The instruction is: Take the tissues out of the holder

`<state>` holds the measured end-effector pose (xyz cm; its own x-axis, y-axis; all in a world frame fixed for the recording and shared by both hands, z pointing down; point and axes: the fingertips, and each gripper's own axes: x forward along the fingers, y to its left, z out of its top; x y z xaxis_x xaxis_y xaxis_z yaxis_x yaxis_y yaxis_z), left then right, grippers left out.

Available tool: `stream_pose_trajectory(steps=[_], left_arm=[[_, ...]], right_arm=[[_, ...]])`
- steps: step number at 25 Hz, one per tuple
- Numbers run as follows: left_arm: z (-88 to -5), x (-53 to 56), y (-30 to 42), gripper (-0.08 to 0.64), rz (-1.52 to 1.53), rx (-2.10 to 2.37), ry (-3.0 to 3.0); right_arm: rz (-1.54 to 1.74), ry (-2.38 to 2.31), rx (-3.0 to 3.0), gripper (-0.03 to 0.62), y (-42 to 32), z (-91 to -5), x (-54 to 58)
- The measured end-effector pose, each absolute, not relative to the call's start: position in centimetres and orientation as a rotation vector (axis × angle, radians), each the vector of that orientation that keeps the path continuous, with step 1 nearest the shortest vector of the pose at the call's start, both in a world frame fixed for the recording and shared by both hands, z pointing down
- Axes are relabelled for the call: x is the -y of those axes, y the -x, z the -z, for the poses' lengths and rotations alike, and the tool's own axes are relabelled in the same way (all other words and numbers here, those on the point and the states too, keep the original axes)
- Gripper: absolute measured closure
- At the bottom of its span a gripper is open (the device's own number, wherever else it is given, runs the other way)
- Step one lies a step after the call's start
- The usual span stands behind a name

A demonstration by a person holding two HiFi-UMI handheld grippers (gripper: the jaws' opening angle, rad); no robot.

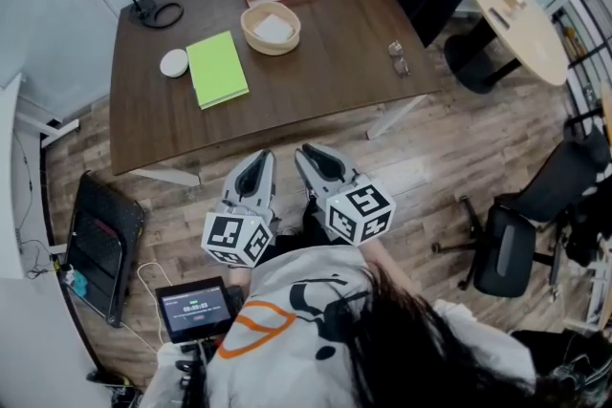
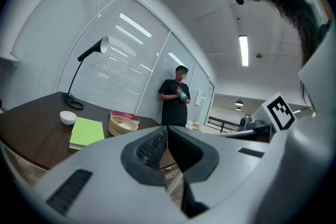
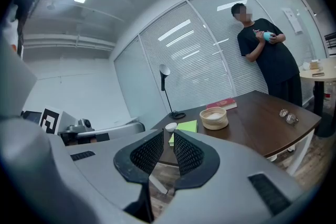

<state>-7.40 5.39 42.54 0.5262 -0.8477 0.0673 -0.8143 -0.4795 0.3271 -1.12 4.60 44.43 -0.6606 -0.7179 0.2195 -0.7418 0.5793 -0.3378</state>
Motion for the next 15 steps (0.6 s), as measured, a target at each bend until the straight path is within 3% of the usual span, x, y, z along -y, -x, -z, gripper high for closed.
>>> stream_pose_trajectory(steps=[15], left_arm=[[-42.2, 5.8, 5.7, 0.561, 0.170, 1.494, -2.395]], right_arm=[[-0.593, -1.145, 2.784, 0.523, -0.8, -43.6, 7.8]])
